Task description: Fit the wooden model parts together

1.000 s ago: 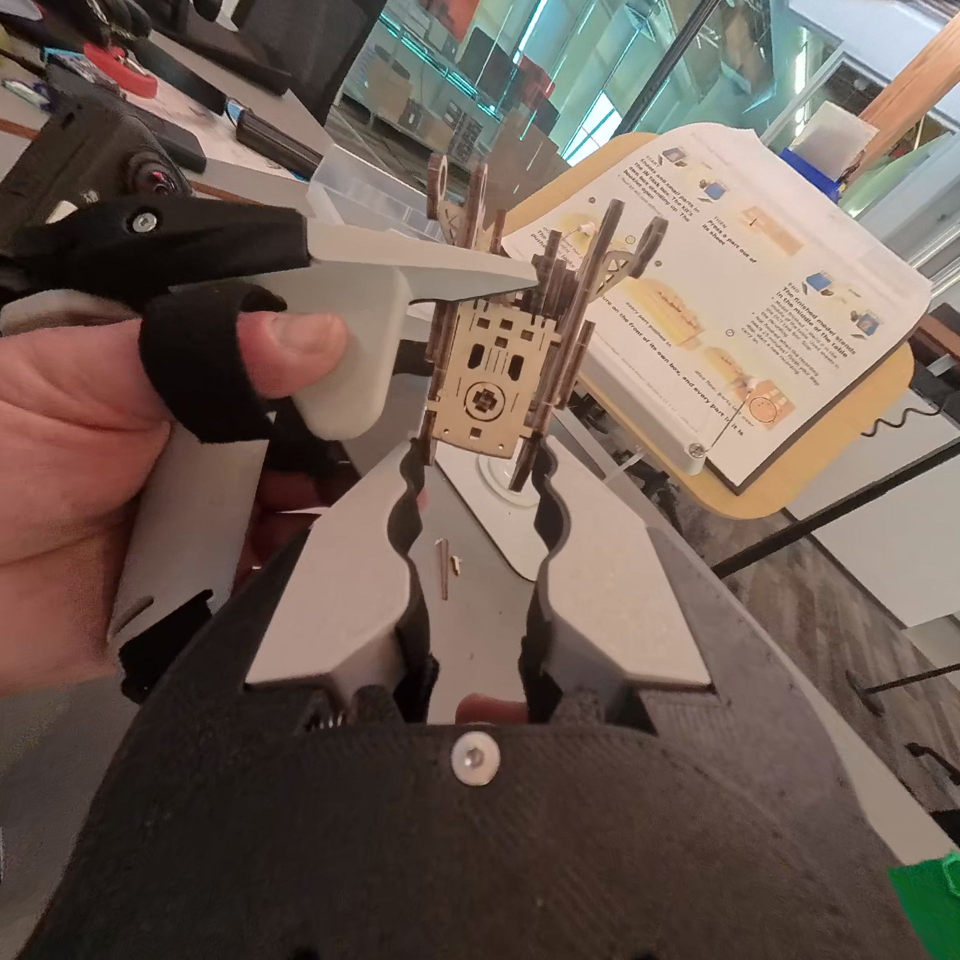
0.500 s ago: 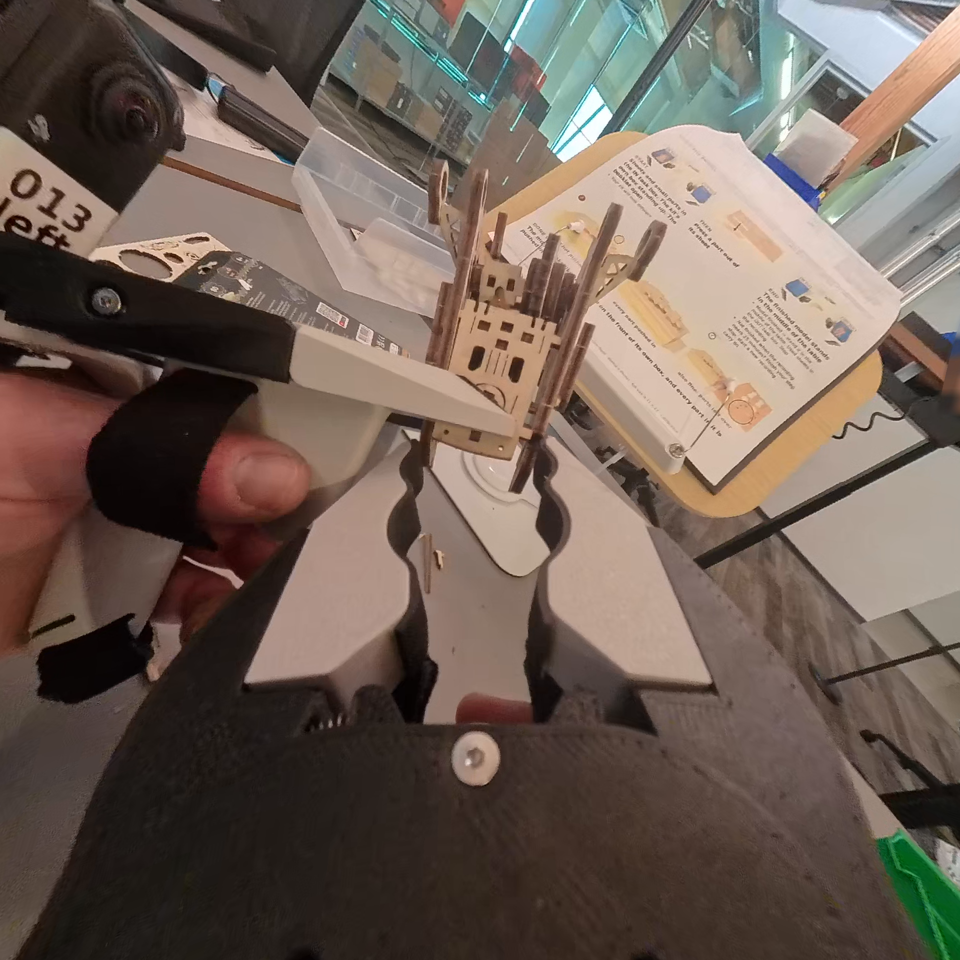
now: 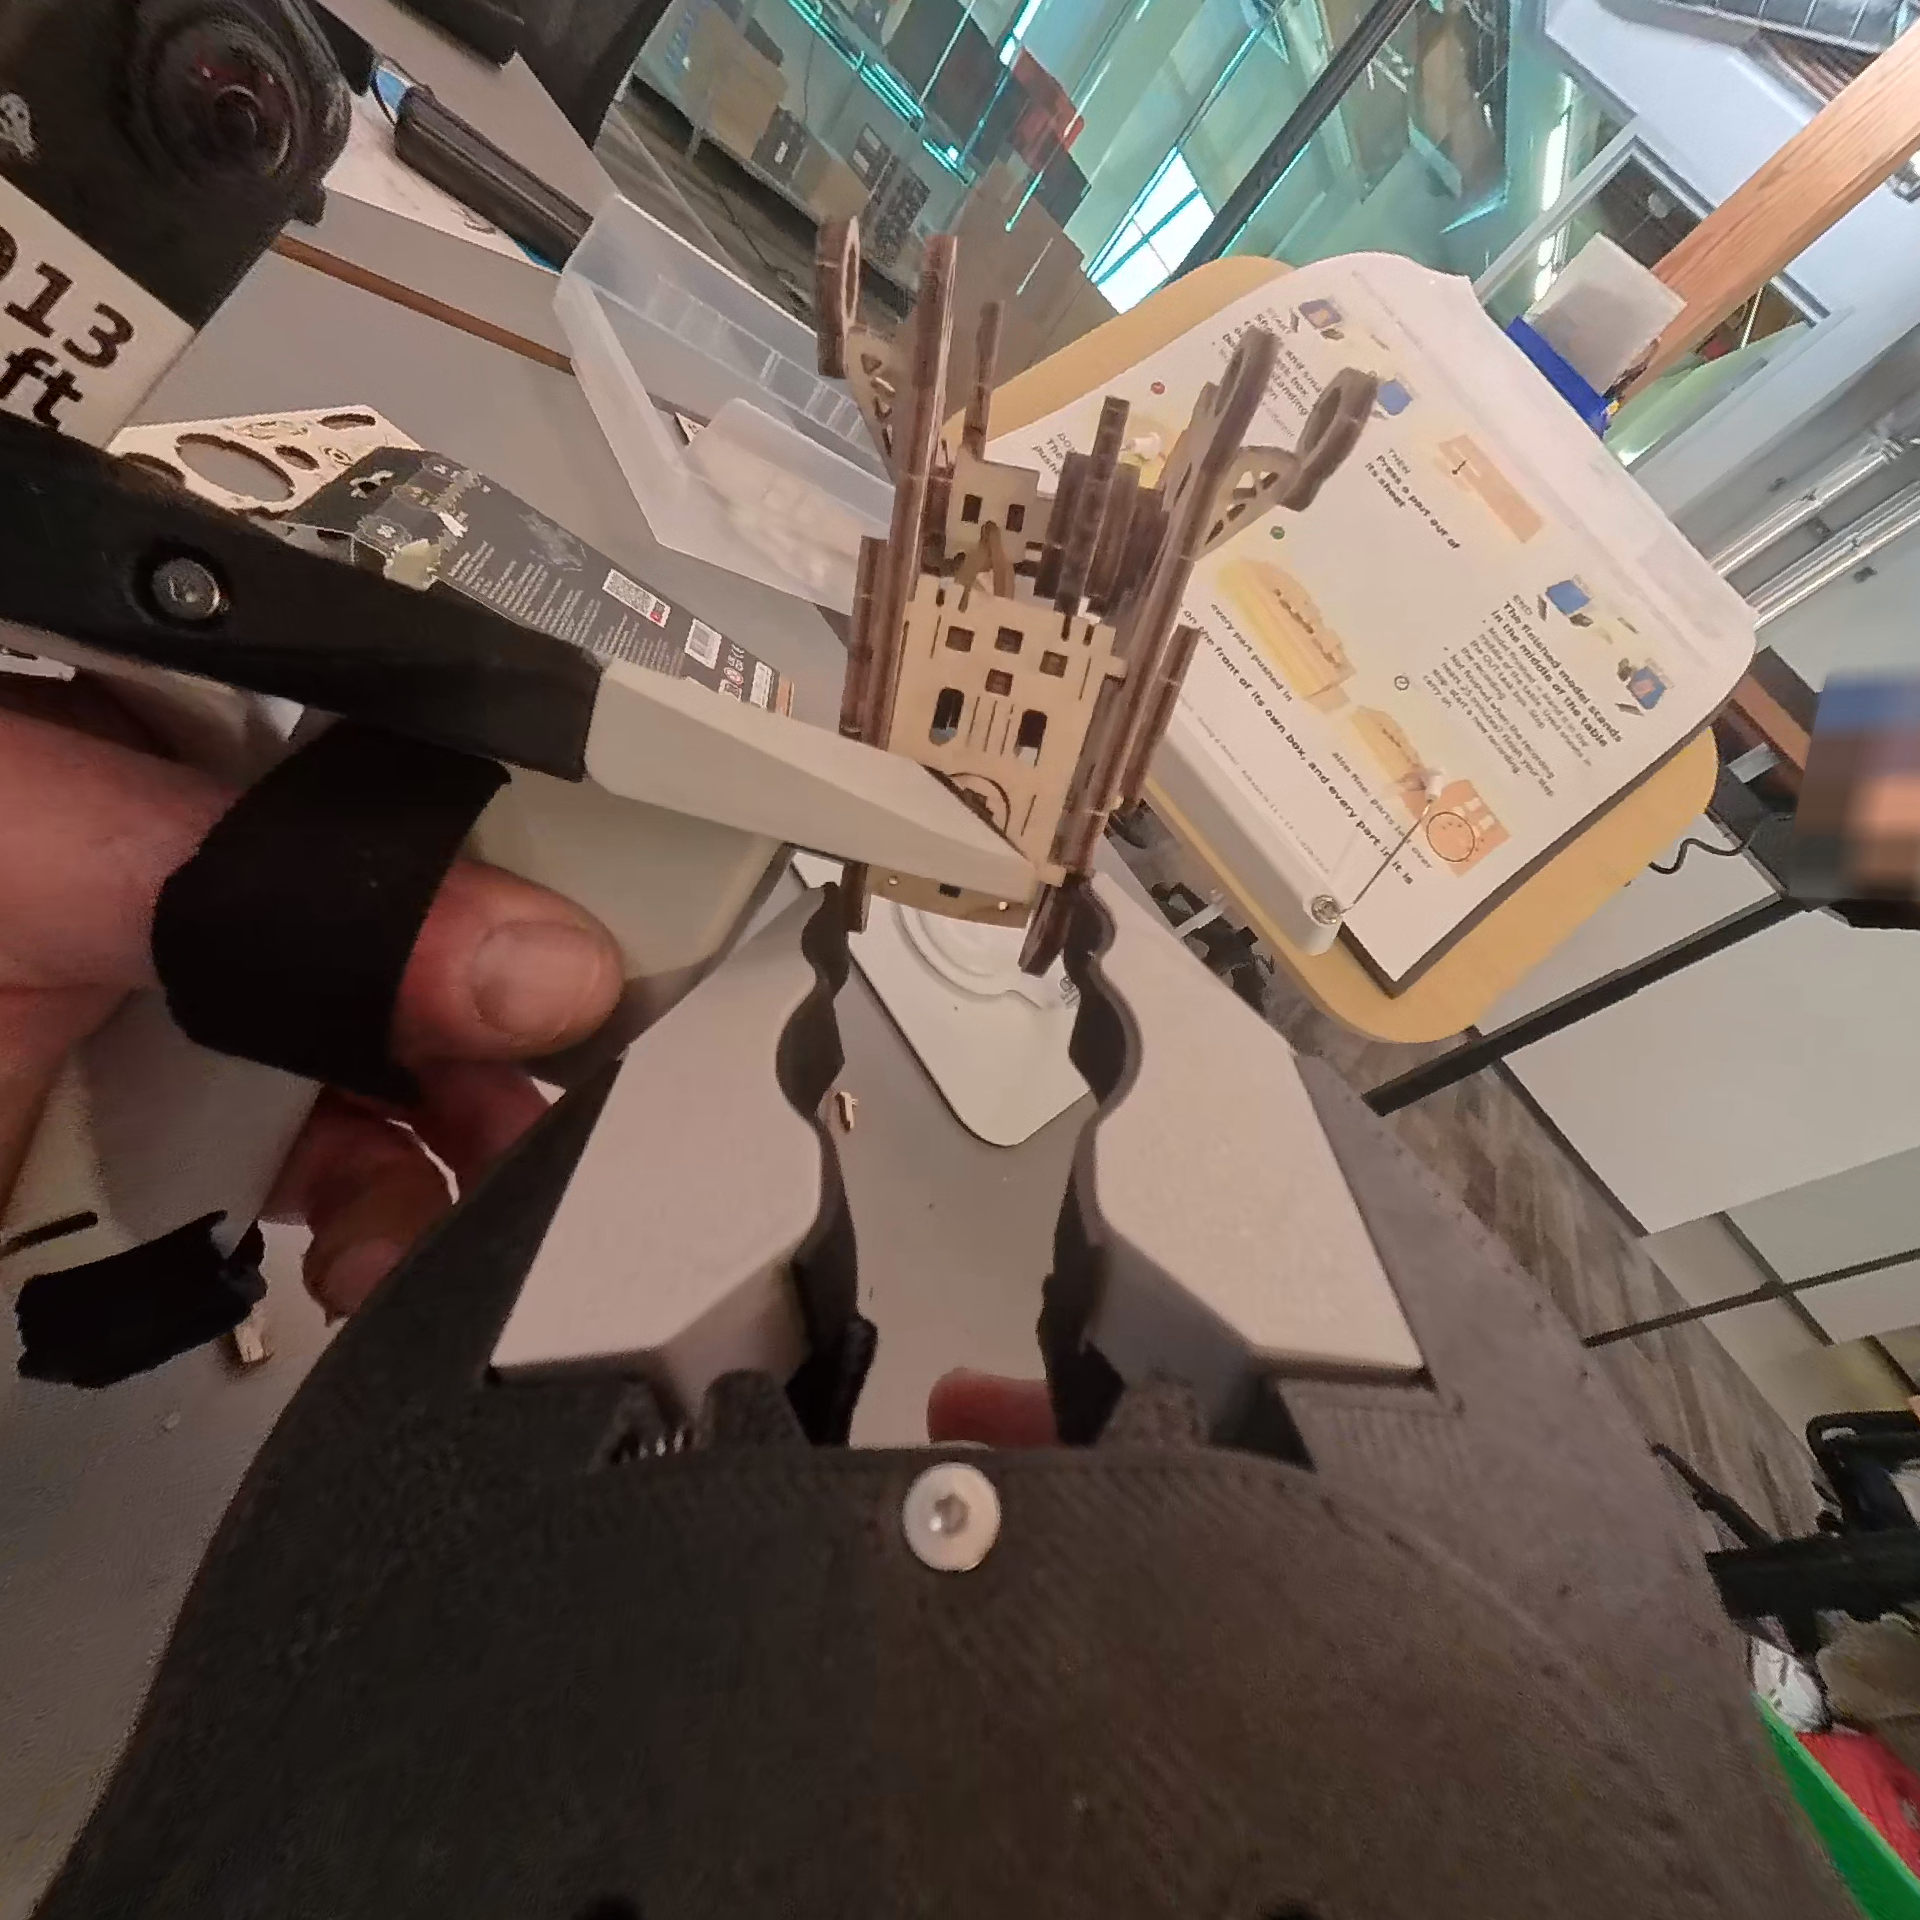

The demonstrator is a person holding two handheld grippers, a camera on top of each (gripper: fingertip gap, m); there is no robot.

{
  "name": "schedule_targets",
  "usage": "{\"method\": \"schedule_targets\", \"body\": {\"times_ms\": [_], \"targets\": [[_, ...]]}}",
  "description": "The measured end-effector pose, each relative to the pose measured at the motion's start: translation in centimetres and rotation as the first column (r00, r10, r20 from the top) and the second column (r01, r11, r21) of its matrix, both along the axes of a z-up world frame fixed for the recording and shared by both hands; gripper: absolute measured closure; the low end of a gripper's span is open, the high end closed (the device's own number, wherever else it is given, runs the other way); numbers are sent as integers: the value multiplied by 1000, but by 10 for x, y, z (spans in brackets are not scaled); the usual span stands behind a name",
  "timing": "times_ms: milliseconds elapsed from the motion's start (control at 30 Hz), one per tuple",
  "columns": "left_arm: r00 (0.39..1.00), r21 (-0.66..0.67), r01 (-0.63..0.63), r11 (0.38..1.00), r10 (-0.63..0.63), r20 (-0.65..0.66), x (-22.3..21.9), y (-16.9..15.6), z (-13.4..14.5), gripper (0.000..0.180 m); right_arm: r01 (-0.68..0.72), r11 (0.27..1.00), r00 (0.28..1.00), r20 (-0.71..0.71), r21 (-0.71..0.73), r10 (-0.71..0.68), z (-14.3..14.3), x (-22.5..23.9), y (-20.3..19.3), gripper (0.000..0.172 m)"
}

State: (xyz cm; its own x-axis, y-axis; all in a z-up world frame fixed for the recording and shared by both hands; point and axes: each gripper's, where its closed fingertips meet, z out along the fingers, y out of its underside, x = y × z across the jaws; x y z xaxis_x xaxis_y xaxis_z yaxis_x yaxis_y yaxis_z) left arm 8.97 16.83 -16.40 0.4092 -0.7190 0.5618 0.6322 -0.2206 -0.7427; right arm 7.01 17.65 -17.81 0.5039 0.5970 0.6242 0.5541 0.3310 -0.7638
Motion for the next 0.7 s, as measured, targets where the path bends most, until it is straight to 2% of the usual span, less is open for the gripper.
{"method": "schedule_targets", "body": {"times_ms": [700], "targets": [[995,8,-63,998,63,-75,-15,8,-6,157,11,998,997,74,57,-15,-6,-15,7,134]]}}
